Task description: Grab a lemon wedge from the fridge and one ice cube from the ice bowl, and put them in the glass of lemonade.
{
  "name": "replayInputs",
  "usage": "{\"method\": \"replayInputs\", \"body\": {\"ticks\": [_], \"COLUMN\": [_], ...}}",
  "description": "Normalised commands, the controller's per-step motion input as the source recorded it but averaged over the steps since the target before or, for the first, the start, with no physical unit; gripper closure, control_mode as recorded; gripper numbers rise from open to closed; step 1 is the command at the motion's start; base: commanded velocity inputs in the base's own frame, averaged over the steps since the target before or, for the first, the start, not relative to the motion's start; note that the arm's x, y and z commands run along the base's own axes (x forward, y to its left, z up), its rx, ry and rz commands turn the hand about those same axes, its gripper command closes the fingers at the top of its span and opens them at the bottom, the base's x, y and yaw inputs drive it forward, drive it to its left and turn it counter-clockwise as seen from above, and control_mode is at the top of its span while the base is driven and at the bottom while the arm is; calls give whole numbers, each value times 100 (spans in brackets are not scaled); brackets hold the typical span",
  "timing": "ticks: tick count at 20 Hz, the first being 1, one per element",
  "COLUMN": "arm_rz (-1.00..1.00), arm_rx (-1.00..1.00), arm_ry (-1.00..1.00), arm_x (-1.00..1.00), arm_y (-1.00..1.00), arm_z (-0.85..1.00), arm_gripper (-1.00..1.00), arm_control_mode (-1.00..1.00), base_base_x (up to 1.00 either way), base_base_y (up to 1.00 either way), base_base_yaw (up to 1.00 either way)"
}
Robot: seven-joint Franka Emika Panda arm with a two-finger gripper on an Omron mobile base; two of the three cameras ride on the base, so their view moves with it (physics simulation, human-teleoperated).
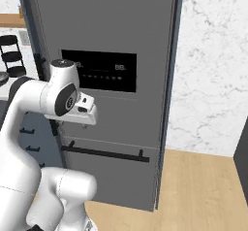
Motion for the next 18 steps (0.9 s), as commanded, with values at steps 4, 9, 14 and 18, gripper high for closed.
{"method": "replayInputs", "body": {"ticks": [4, 9, 14, 18], "arm_rz": [0, 0, 0, 0], "arm_rx": [0, 0, 0, 0], "arm_ry": [0, 0, 0, 0], "arm_x": [0, 0, 0, 0], "arm_y": [0, 0, 0, 0], "arm_z": [0, 0, 0, 0], "arm_gripper": [-100, -100, -100, -100], "arm_control_mode": [100, 100, 100, 100], "base_base_x": [-12, 0, 1, 26], "base_base_y": [72, 76, 94, 100], "base_base_yaw": [0, 0, 0, -1]}}
